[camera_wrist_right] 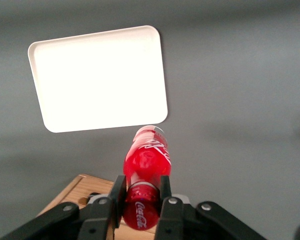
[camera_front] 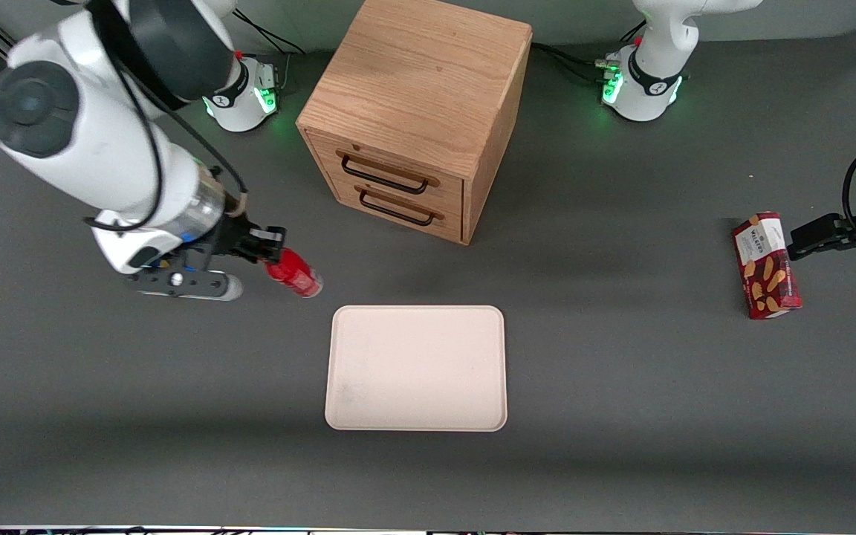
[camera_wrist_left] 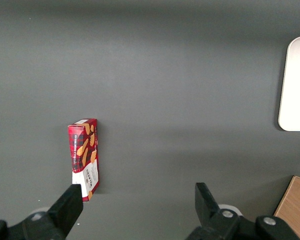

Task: Place coke bottle on tray
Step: 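Carry the bottle over the white tray and lower it onto it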

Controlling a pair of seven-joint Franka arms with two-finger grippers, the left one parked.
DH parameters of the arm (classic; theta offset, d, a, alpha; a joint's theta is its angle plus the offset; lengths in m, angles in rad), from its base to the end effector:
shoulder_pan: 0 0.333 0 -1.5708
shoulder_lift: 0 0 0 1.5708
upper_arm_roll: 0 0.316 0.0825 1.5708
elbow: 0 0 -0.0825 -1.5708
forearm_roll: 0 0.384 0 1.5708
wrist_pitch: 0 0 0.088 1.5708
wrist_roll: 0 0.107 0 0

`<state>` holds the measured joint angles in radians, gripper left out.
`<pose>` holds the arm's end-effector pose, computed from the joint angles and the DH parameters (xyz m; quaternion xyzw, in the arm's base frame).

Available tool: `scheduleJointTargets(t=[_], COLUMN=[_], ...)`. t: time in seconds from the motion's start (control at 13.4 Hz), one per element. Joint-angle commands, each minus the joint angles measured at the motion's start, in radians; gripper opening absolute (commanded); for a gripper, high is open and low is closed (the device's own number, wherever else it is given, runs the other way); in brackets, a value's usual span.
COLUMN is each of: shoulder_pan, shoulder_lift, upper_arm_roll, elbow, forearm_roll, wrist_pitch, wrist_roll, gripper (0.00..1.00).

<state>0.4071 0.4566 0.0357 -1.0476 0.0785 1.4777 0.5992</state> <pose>0.6098 0.2921 0.5795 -0.9959 0.0766 0.0347 0.0343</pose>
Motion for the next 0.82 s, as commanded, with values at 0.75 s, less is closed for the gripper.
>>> scheduleJointTargets(t=[0.75], shoulder_pan=[0.016], shoulder_lift=[0.212], upper_arm_roll=[-0.004], elbow=[-0.035], forearm_roll=[-0.098], wrist_pitch=[0.312], wrist_roll=[-0.006], gripper=[0.0])
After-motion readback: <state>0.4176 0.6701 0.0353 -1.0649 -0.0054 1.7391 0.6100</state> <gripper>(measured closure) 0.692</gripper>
